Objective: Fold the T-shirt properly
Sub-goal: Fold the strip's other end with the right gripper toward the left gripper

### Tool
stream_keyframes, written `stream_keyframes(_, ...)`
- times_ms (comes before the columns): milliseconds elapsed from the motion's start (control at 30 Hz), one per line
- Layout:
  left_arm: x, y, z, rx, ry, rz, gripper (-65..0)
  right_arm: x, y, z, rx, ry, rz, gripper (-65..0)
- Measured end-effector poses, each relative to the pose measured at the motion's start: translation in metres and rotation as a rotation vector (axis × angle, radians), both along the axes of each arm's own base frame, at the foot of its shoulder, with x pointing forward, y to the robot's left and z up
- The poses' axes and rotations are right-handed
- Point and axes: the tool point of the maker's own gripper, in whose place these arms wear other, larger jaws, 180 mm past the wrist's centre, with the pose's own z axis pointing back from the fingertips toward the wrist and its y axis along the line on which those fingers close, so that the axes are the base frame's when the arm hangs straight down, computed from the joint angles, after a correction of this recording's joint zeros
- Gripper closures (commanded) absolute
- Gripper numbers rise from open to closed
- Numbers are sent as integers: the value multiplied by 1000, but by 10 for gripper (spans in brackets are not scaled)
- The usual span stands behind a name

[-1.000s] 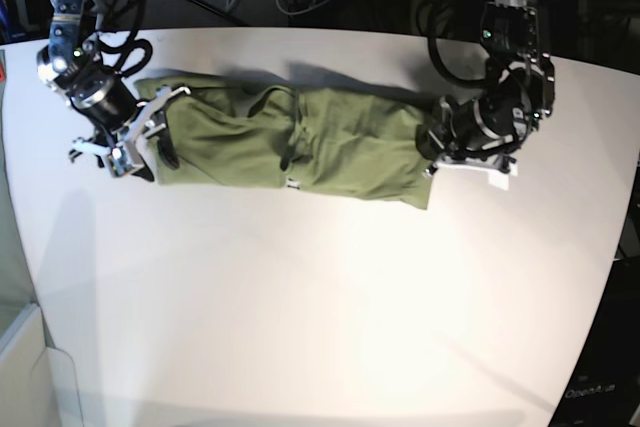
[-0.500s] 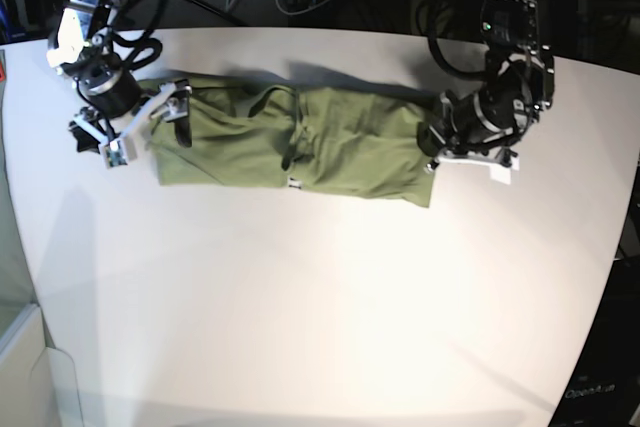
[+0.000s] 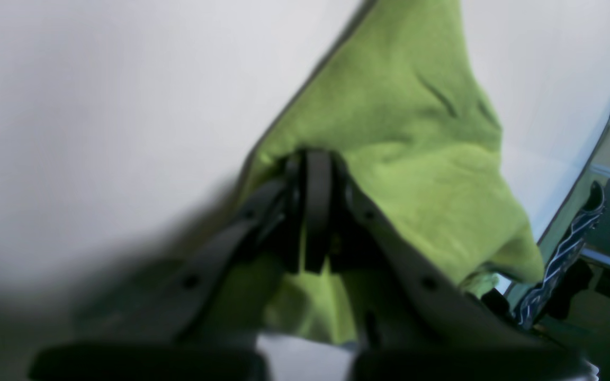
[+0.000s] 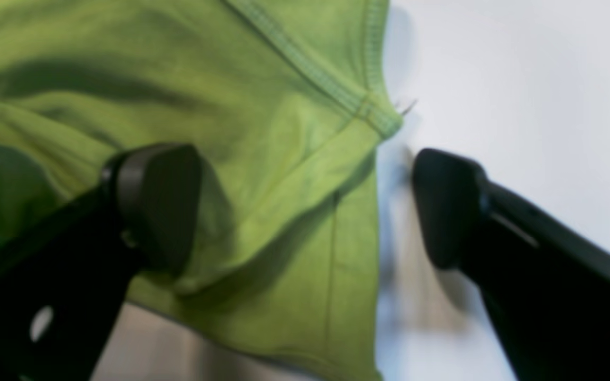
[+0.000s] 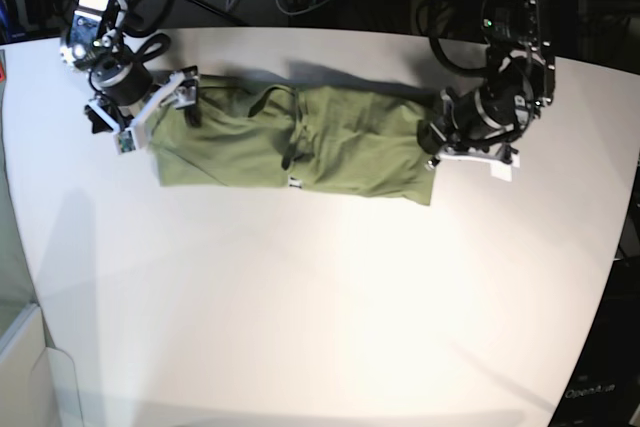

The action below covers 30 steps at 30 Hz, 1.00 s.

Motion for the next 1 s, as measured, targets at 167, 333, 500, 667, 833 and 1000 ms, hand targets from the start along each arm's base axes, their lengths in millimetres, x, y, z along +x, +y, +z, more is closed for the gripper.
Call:
stream_keyframes(167,-1,0,-1,-1,3,0,-16,0,0,0,1,-1,0,-289)
stream_keyframes(333,-1,0,-1,-1,4,0,-15,0,0,0,3,0,-1,-87)
stream_keyframes(500,-3,0,-4,-8,15,4,-15,0,0,1,4,-7,0,0)
stream_keyframes(667,-5,-1,-11,-51,30,9,-15,8,-5,20,-48,-48,31,-1)
stream_keyframes(833,-5,-2,-13,-56,27,10,-15,24,1,61,-105,-145,71,-1)
stream_keyframes(1000,-4,-3,-12,-60,27,9,-15,31,34,83,-112,-192,171,-1)
